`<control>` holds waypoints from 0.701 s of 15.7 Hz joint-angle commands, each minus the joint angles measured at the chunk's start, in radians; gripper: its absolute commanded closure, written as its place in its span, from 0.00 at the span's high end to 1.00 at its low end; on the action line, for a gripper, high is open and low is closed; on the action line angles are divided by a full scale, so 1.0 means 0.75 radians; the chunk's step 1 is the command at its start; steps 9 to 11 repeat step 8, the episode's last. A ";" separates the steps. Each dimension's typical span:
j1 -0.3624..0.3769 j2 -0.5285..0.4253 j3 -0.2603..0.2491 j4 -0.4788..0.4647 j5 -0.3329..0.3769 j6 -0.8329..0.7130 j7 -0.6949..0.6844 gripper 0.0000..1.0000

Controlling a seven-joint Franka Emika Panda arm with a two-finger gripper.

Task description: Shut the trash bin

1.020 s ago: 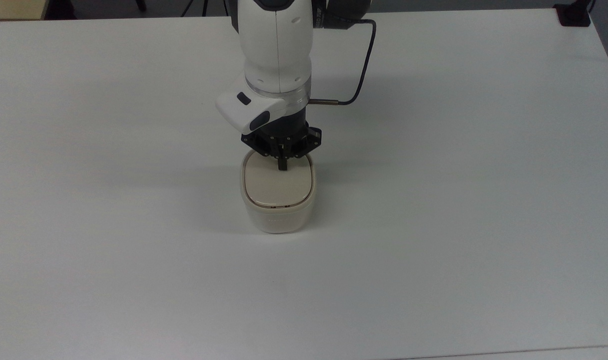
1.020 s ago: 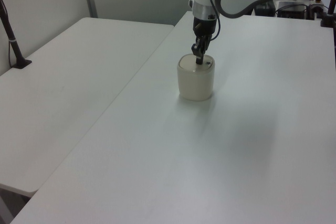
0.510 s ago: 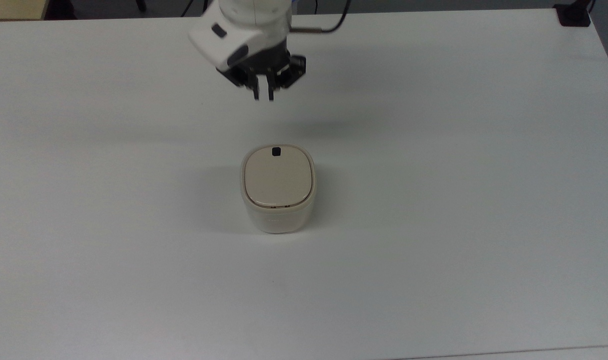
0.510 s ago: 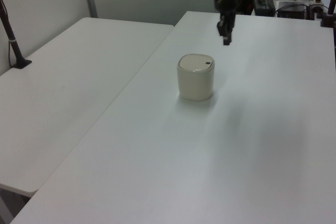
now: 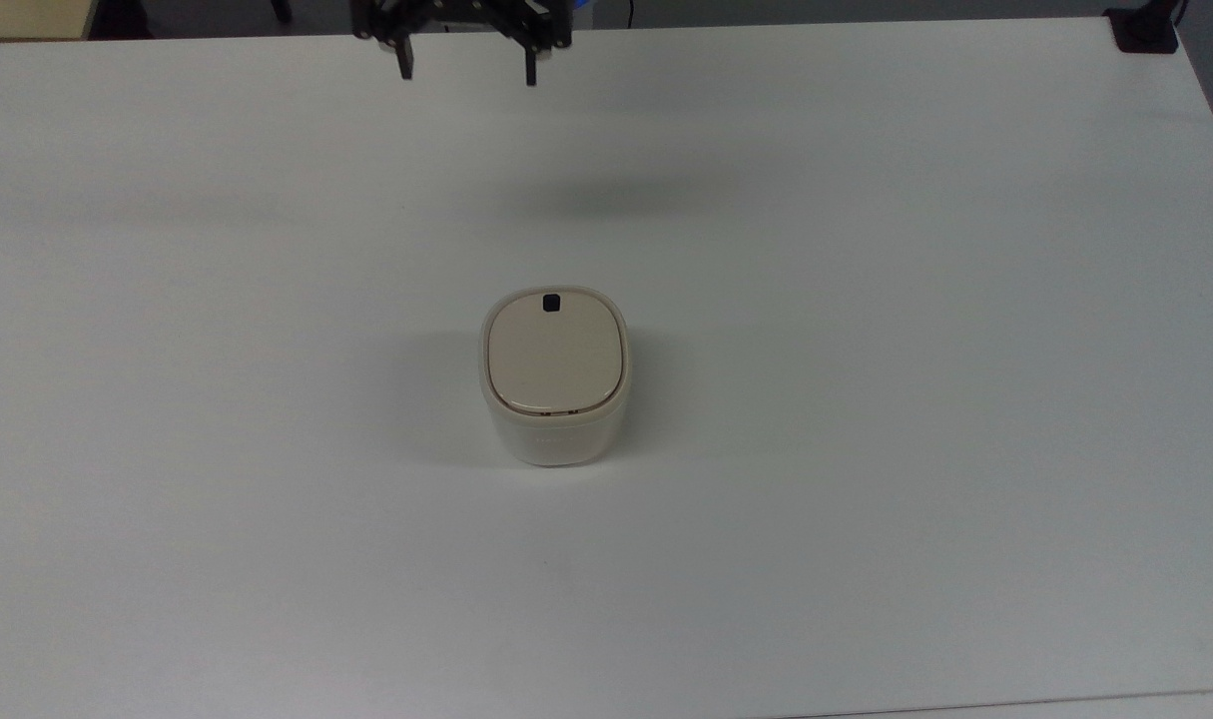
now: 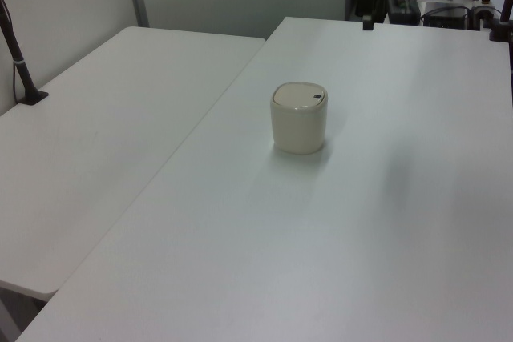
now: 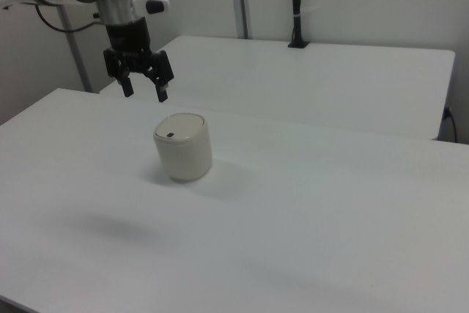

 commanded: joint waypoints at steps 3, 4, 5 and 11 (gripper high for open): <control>-0.076 -0.067 -0.004 -0.053 0.013 -0.001 -0.136 1.00; -0.076 -0.067 -0.004 -0.051 0.013 -0.010 -0.134 1.00; -0.078 -0.067 -0.002 -0.051 0.013 -0.012 -0.132 1.00; -0.080 -0.067 -0.006 -0.049 0.034 -0.010 -0.132 1.00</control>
